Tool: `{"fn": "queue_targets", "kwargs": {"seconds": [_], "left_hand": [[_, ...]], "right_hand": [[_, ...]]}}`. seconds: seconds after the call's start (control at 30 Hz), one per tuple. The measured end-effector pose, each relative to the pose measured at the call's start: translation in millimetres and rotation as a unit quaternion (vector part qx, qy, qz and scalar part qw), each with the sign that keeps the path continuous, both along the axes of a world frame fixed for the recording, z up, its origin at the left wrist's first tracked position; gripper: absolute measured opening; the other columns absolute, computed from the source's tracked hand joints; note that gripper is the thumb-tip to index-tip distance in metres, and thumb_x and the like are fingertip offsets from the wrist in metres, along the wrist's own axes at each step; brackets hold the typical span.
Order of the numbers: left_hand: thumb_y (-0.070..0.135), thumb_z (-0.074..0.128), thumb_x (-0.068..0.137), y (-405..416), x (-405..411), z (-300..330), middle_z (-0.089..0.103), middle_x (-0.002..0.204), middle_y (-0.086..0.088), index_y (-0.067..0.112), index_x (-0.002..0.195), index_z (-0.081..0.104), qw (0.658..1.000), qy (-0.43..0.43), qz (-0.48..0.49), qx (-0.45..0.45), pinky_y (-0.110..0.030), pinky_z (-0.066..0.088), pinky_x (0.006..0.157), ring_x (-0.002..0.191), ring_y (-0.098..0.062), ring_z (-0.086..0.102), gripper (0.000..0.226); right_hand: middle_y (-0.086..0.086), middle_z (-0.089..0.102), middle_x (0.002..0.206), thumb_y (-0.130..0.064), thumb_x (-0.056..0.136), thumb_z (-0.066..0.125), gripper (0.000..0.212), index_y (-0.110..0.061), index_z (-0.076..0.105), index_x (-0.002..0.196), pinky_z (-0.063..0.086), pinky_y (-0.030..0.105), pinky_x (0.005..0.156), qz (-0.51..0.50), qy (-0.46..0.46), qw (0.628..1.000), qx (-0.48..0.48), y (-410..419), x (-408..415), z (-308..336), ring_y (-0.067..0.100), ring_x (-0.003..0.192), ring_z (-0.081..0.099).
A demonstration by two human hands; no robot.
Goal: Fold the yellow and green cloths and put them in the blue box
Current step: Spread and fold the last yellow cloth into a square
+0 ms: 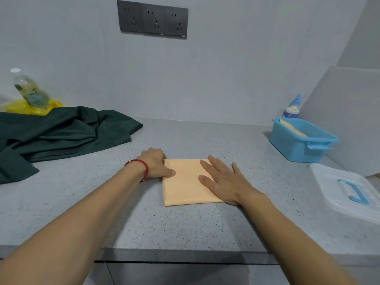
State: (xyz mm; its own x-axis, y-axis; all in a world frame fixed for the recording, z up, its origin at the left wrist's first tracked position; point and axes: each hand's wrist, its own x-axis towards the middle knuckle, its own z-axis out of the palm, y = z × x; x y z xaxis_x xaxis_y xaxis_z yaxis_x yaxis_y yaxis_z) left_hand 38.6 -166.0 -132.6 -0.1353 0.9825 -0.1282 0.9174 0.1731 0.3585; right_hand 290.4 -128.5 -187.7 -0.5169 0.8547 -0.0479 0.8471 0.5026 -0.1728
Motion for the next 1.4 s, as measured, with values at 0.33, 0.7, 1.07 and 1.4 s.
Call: {"fn": "queue_targets", "kwargs": {"seconds": [0.33,0.7,1.07,1.4], "left_hand": [[0.015,0.073,0.082,-19.1,17.6,-5.0,0.054,0.11,-0.002,0.028,0.14,0.018,0.959,-0.27,0.049,0.07,-0.029,0.05,0.068,0.089,-0.02,0.063,0.081],[-0.012,0.05,0.09,-11.1,31.2,-0.6,0.075,0.106,-0.011,0.015,0.116,0.066,0.852,-0.51,0.021,0.113,-0.043,0.062,0.079,0.092,-0.025,0.074,0.041],[-0.012,0.053,0.095,17.7,17.1,-23.8,0.07,0.124,-0.015,0.012,0.129,0.061,0.761,-0.645,-0.051,0.036,-0.044,0.054,0.099,0.113,-0.029,0.069,0.042],[0.002,0.06,0.099,12.0,-0.7,-29.5,0.075,0.094,-0.013,0.03,0.14,0.048,0.856,-0.497,-0.123,0.07,-0.036,0.048,0.058,0.078,-0.027,0.067,0.051]], "right_hand": [[-0.016,-0.016,0.168,-0.082,0.085,0.004,0.084,-0.044,0.001,0.161,-0.014,0.048,0.124,-0.011,0.027,1.0,0.004,1.2,1.0,-1.1,0.006,0.155,-0.008],[-0.013,0.032,0.162,-0.067,0.091,0.054,0.094,-0.037,-0.002,0.161,0.039,0.033,0.112,-0.114,0.371,0.92,-0.056,2.4,8.6,10.2,0.013,0.142,0.04],[0.012,0.077,0.111,-0.013,0.092,0.074,0.033,-0.008,0.066,0.124,0.059,0.039,0.091,-0.079,0.578,0.783,-0.215,14.8,39.9,22.7,0.029,0.103,0.074],[0.011,0.076,0.111,-0.006,0.1,0.055,0.028,-0.016,0.061,0.126,0.053,0.036,0.088,-0.049,0.544,0.803,-0.238,16.0,41.5,22.5,0.028,0.106,0.073]]}}
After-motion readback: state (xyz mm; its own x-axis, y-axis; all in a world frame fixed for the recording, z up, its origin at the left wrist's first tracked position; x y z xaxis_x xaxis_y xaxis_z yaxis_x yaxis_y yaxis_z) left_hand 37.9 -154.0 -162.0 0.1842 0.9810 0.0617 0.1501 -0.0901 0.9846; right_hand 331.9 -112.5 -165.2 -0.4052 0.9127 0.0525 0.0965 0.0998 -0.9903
